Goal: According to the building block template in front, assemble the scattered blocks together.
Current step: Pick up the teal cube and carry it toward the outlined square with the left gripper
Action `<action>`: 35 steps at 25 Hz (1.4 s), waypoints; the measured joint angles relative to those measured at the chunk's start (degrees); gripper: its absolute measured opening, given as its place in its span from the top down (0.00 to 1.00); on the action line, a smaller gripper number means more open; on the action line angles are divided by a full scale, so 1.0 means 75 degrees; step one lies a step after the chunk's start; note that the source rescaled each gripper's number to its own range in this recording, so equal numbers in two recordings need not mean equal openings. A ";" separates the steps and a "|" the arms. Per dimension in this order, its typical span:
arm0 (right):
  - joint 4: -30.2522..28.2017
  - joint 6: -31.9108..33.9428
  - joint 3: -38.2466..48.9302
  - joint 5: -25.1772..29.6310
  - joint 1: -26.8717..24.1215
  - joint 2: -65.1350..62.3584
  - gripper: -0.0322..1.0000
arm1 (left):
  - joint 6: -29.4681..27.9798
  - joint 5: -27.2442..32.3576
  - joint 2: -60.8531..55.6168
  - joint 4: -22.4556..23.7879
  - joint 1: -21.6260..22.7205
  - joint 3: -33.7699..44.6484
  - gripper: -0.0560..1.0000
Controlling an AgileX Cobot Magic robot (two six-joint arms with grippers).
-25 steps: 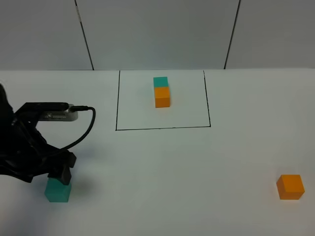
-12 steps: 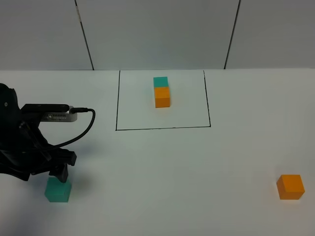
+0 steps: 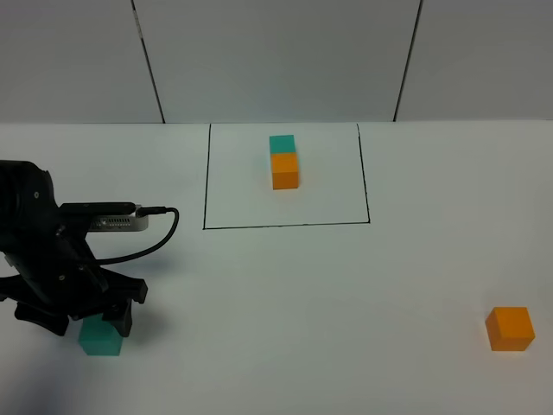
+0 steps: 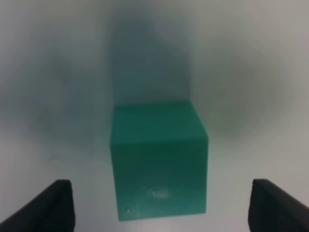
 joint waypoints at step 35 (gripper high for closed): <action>0.0000 0.0000 0.0000 0.0000 0.0000 0.0000 0.32 | 0.2609 0.1068 0.0983 -0.0002 -0.0350 -0.1819 0.94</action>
